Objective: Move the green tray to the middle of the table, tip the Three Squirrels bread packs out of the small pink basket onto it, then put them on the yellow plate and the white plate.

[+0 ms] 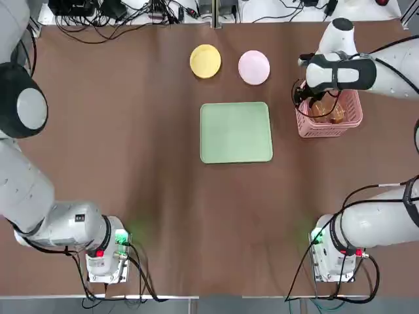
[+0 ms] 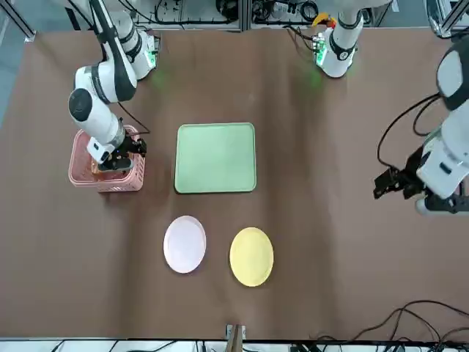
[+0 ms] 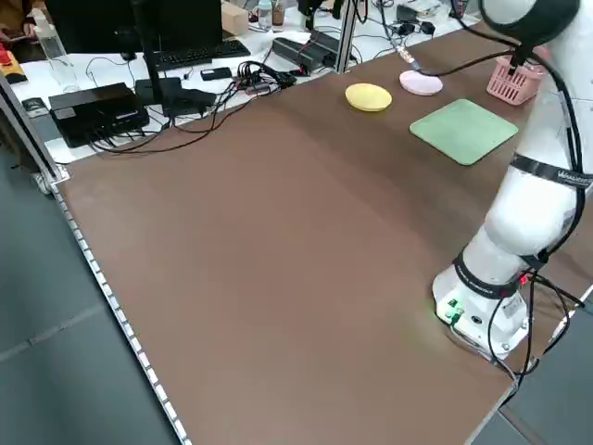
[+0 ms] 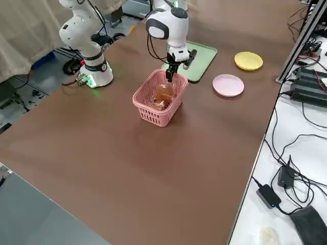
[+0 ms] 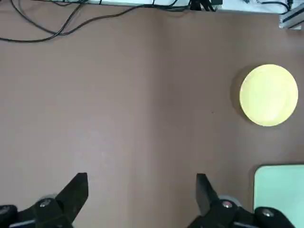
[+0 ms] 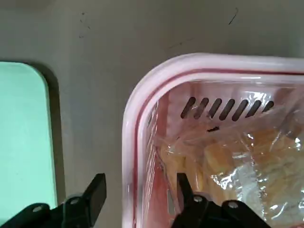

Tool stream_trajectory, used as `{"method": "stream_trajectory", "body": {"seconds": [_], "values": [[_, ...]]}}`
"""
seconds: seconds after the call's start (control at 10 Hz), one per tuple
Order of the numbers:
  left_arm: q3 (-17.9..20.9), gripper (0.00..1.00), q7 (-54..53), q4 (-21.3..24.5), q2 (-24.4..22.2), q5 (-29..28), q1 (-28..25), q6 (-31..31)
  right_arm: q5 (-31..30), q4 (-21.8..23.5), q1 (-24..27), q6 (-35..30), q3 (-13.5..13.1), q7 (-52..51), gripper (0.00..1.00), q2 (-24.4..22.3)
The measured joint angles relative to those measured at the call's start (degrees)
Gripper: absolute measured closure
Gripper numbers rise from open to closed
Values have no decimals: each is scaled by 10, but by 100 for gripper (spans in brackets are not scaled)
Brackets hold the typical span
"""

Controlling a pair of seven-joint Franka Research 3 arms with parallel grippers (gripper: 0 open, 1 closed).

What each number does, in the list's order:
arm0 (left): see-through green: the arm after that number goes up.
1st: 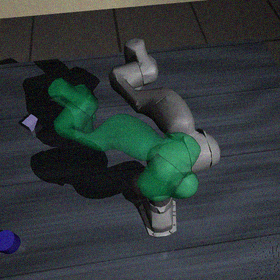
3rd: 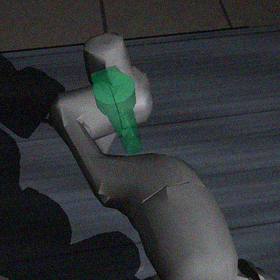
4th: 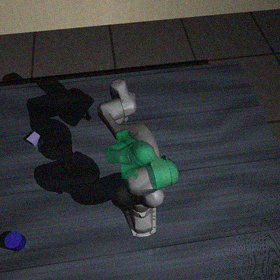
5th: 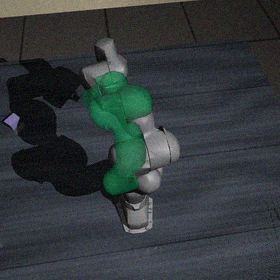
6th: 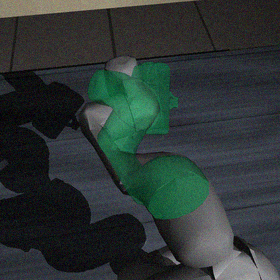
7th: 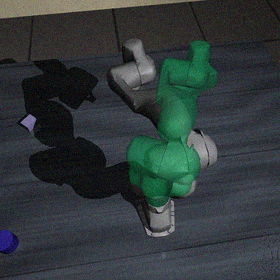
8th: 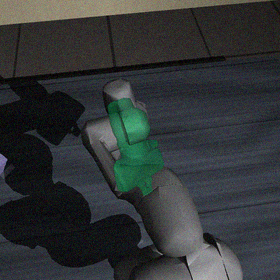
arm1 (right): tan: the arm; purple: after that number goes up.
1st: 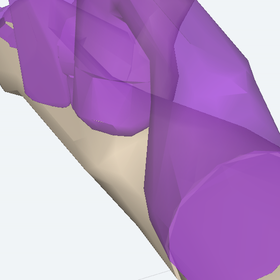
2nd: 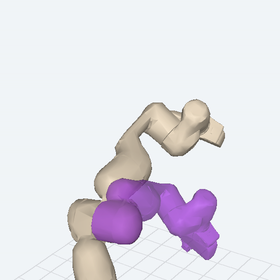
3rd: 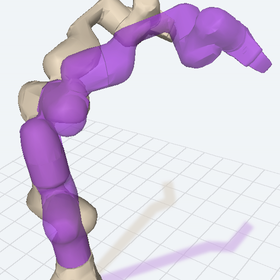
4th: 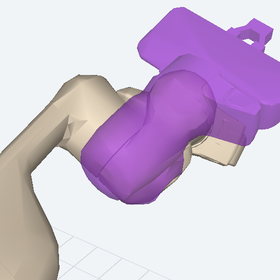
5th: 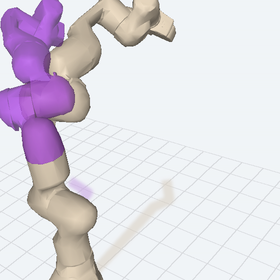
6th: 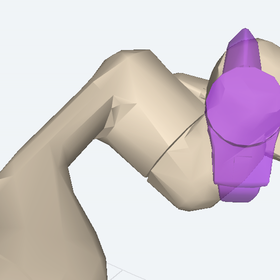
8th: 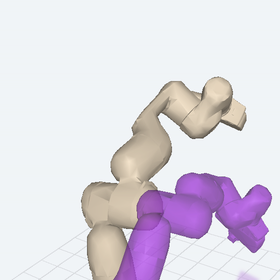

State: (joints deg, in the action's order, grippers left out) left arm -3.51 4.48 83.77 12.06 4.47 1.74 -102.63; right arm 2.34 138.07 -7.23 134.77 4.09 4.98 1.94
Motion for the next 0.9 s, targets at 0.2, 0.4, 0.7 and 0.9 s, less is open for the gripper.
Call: {"method": "stream_trajectory", "body": {"seconds": [0.2, 0.4, 0.7, 0.9], "values": [[18, 0, -2, 55, -60, 2, 20, 8, 0, 0, 0, 0, 0, 0, 40, 3], [19, 0, -2, 85, -95, 2, 20, 16, 0, 0, -3, 0, 0, 0, 46, 3], [19, 0, 9, 71, -102, 3, 22, 54, 0, 1, -5, 0, 0, 0, 63, 13], [20, 0, 14, 46, -88, 3, 22, 55, 0, 1, -5, 0, 0, 0, 78, 18]]}}
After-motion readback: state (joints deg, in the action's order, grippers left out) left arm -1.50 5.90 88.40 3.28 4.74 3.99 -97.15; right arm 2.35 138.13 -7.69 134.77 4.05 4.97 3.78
